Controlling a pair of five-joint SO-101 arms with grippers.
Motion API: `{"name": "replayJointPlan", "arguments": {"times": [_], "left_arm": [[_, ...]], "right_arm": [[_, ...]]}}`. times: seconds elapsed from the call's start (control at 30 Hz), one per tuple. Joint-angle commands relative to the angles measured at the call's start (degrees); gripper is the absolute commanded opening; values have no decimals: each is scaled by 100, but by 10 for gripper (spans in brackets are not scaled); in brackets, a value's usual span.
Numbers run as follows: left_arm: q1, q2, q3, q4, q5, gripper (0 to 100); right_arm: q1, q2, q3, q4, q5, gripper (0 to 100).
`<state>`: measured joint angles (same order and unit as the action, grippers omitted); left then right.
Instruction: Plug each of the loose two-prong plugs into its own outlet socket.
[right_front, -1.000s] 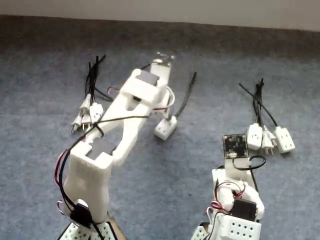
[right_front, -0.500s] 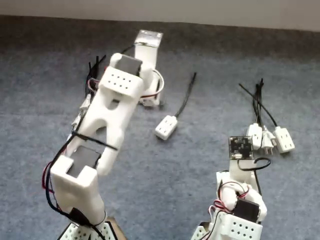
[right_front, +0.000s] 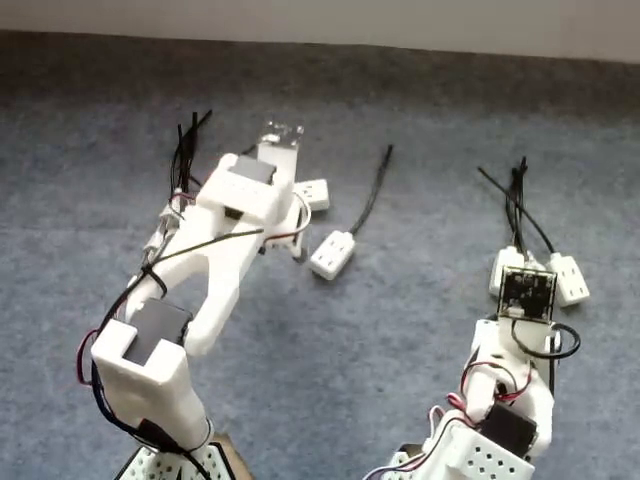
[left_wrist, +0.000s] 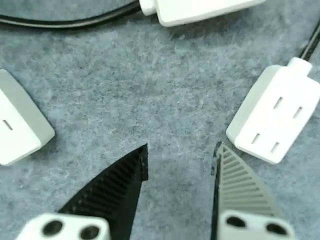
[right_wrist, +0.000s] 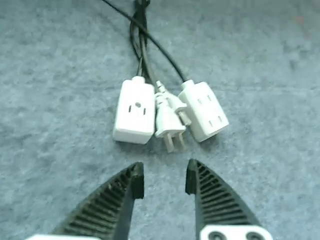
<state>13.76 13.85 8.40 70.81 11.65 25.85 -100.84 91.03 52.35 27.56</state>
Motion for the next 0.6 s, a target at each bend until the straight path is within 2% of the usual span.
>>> {"name": "replayJointPlan", "arguments": {"times": [0.0,0.1,0.3,0.43,0.57], "left_arm": [[136,-312,268,-545,-79,214],[84,-312,365,-756,-79,213],[84,-312,338,-756,-70,213],[84,-321,312,-756,-62,213],[84,-453,365,-756,-62,213]], "right_arm": [[453,110,-66,-919,633,152],[585,110,101,-1376,765,152],[567,154,101,-1244,695,152],[558,910,-989,-479,158,152],[251,2580,-2826,611,-343,152]]}}
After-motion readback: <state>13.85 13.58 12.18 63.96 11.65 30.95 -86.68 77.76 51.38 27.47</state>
